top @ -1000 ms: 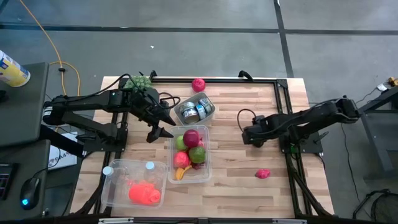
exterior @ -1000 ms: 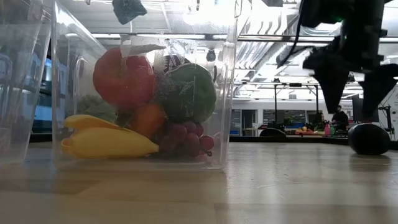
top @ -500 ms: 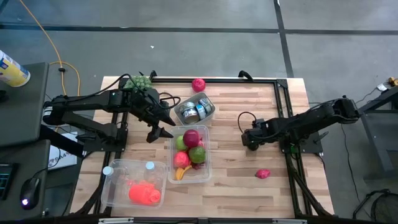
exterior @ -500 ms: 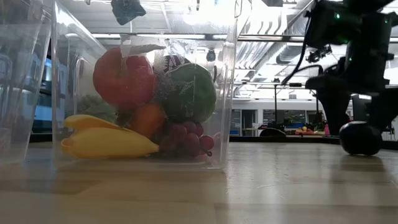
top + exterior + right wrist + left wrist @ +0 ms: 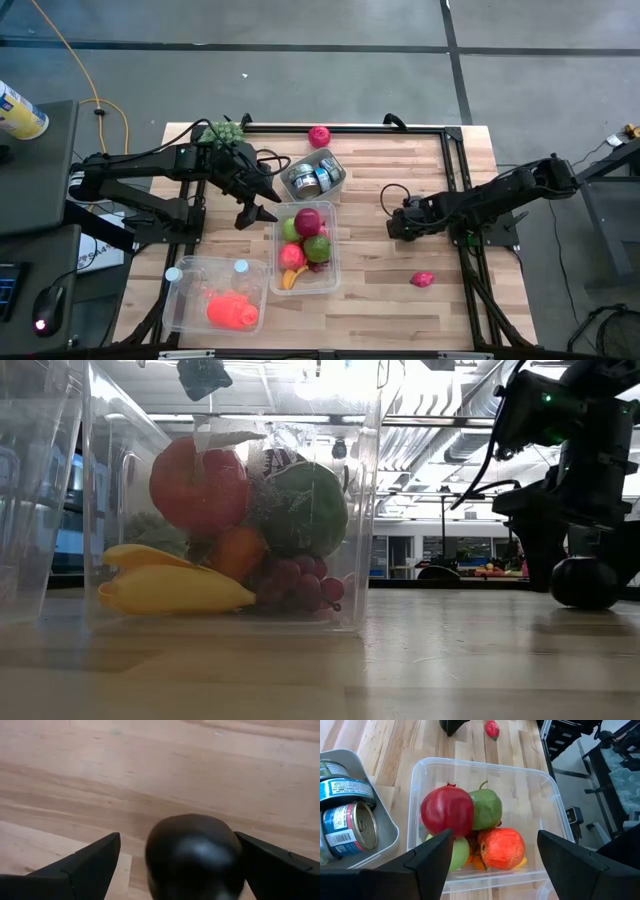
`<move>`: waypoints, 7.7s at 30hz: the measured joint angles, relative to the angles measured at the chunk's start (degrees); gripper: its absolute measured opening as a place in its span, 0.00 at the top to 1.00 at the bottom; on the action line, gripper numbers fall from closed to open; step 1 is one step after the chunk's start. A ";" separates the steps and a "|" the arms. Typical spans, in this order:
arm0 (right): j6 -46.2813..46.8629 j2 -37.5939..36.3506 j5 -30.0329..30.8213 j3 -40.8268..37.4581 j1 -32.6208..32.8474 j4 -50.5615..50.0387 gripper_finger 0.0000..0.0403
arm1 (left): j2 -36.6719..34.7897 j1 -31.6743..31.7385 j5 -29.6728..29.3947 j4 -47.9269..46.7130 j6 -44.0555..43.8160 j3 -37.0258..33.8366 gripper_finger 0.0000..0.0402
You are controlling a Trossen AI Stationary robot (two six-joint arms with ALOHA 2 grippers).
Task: Pick & Place Food Item
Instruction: Put the black plum into the right transparent bin, then put the red dragon fruit into the right transparent bin
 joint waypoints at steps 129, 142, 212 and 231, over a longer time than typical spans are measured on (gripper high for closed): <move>-42.91 11.97 26.23 45.95 14.78 8.11 0.03 | -7.82 -18.59 -11.76 -13.20 -5.78 0.00 0.30; 21.68 12.07 1.82 44.44 25.22 -44.68 0.04 | -7.82 -18.24 -12.88 -12.17 -1.64 0.00 0.30; 30.68 20.50 -13.61 13.50 27.91 -3.73 0.04 | -8.61 -12.14 -9.35 -15.18 -0.28 0.00 0.30; 31.72 21.27 -16.83 13.42 27.95 -0.26 0.33 | -8.61 -12.19 -8.41 -15.13 -0.28 0.00 0.30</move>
